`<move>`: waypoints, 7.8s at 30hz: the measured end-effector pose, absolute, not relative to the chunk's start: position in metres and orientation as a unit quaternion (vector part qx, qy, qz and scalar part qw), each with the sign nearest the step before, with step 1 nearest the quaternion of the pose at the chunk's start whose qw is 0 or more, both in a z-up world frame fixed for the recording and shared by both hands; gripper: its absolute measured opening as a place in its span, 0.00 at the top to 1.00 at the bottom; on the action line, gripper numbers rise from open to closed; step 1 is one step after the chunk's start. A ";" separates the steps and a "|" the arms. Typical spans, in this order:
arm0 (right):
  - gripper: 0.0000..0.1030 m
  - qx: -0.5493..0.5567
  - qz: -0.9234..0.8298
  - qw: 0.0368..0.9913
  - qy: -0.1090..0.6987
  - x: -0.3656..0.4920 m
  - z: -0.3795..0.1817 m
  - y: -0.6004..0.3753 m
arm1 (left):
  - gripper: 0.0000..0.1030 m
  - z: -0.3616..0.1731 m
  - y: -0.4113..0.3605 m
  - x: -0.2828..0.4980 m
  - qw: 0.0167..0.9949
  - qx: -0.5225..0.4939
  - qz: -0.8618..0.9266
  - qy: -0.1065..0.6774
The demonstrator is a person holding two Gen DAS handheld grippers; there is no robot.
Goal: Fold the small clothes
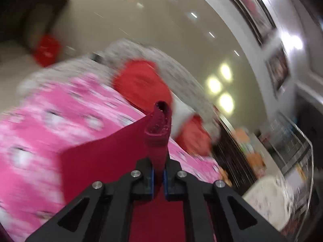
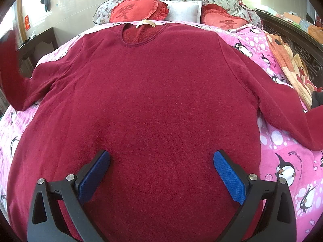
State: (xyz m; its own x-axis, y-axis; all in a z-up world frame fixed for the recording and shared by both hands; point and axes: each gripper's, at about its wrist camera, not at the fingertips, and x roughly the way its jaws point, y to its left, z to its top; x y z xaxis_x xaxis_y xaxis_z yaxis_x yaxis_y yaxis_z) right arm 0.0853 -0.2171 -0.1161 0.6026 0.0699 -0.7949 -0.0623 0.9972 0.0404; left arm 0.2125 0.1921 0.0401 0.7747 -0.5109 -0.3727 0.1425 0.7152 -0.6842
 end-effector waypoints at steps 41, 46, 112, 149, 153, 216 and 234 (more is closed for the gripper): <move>0.43 -0.016 0.092 0.921 0.379 0.142 -0.044 -0.246 | 0.36 -0.095 0.093 0.237 0.860 -0.202 -0.092 0.459; 0.53 0.001 0.123 0.876 0.466 0.181 -0.098 -0.272 | 0.28 -0.099 0.082 0.239 0.862 -0.154 -0.099 0.473; 1.00 0.181 0.196 0.930 0.254 0.152 0.052 -0.321 | 0.09 -0.117 0.029 0.117 0.886 -0.106 -0.175 0.415; 1.00 0.074 0.109 0.910 0.394 0.159 -0.050 -0.368 | 0.46 -0.073 0.037 0.222 0.891 -0.091 -0.123 0.428; 1.00 0.064 0.124 0.907 0.397 0.164 -0.060 -0.364 | 0.61 -0.109 0.051 0.223 0.891 -0.101 -0.113 0.428; 0.97 0.092 0.182 0.905 0.373 -0.056 -0.013 -0.320 | 0.05 -0.112 0.128 -0.037 0.766 -0.226 -0.321 0.508; 0.88 0.185 0.144 0.875 0.424 -0.104 -0.054 -0.361 | 0.05 -0.115 0.130 -0.045 0.772 -0.221 -0.339 0.490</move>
